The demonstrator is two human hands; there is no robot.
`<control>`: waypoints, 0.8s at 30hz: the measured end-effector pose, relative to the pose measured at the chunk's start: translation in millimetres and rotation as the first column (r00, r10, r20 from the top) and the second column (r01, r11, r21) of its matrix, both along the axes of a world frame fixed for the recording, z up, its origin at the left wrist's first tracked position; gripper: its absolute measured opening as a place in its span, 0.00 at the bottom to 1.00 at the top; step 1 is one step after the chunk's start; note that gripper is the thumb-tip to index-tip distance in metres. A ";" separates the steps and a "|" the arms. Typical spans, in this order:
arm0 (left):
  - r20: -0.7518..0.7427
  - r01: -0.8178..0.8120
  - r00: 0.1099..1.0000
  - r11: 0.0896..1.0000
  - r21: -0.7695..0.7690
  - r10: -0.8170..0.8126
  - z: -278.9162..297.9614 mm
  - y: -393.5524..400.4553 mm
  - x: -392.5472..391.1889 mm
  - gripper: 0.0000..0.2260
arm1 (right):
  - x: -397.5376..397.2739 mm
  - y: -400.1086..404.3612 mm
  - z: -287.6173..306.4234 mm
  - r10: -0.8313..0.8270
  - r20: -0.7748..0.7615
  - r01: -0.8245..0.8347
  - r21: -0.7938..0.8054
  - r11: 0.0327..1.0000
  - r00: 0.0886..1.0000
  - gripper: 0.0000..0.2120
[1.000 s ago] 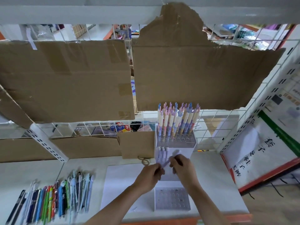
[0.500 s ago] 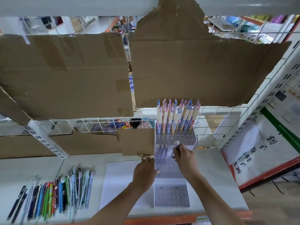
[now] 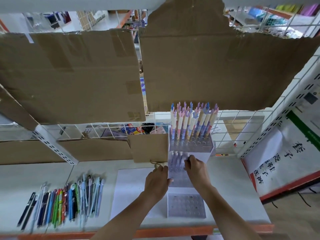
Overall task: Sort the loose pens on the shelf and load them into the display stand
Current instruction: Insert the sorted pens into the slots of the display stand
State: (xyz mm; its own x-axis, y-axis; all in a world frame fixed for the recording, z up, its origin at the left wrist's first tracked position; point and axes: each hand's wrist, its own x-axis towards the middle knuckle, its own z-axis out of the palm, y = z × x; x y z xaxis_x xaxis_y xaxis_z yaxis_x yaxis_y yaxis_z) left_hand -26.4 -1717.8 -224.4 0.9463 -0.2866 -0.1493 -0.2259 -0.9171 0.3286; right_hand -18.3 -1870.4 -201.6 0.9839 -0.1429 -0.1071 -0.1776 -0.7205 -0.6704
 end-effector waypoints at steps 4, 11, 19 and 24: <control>-0.009 -0.009 1.000 1.000 -0.009 0.009 -2.8 1.2 1.0 0.18 | 2.5 1.7 2.7 -0.013 -0.003 0.013 0.046 0.999 1.000 0.11; 0.041 0.021 0.999 1.000 0.020 -0.022 -11.5 13.7 -2.5 0.18 | -17.1 1.8 -15.3 -0.040 -0.037 0.036 -0.092 0.995 0.999 0.13; -0.050 -0.124 0.991 0.992 -0.017 0.123 -32.8 56.7 -11.7 0.15 | -38.0 43.3 -29.9 0.304 0.065 -0.288 -0.189 0.939 0.950 0.03; -0.127 -0.263 0.957 0.965 0.010 0.262 -45.7 99.4 -23.7 0.15 | -38.7 80.7 -37.6 0.441 -0.026 -0.436 -0.214 0.874 0.897 0.10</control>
